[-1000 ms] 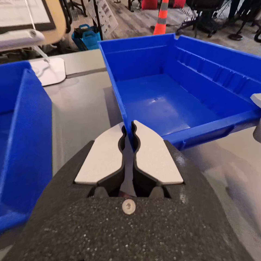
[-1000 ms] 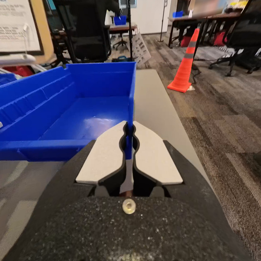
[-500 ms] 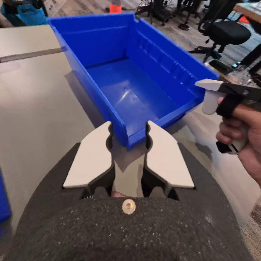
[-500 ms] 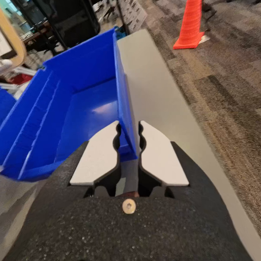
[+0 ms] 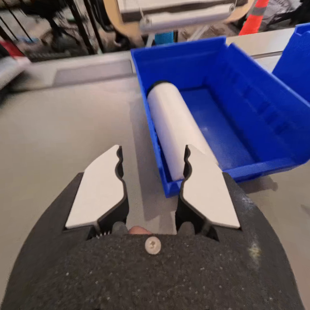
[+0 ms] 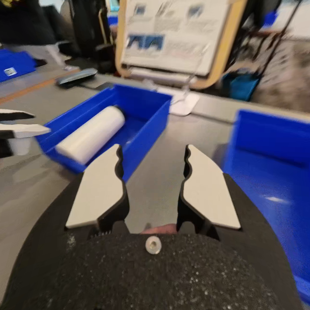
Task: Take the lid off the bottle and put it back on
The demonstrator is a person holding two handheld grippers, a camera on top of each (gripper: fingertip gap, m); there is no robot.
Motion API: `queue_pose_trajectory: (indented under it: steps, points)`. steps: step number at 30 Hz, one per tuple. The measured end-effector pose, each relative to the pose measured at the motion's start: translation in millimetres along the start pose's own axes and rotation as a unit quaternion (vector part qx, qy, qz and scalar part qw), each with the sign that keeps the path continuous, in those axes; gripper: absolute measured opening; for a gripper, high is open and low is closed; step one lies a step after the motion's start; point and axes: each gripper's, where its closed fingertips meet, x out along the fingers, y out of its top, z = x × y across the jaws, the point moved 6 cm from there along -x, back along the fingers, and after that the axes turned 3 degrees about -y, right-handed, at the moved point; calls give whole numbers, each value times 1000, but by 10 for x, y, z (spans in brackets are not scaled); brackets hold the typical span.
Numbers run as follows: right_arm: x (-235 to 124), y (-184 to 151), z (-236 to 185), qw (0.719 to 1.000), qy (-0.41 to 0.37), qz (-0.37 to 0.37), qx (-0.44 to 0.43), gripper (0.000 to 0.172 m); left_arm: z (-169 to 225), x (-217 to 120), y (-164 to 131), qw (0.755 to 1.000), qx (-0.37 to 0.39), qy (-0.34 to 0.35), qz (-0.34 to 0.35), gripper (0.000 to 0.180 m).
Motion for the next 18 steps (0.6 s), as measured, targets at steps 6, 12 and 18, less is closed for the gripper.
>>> queue_pose_trajectory:
  steps: [6, 12, 18]
  points:
    - [679, -663, -819, 994, -54, -100, -6, 44, -7, 244, -306, 997, -46, -66, -11, 23]
    - [780, -732, -1106, 981, -181, -60, -46, 7, -212, 299, -273, 999, -41, 1, -7, 1]
    - [1063, -546, -1634, 983, -180, -4, -29, 6, -842, 92, -186, 998, -44, 33, 31, 1]
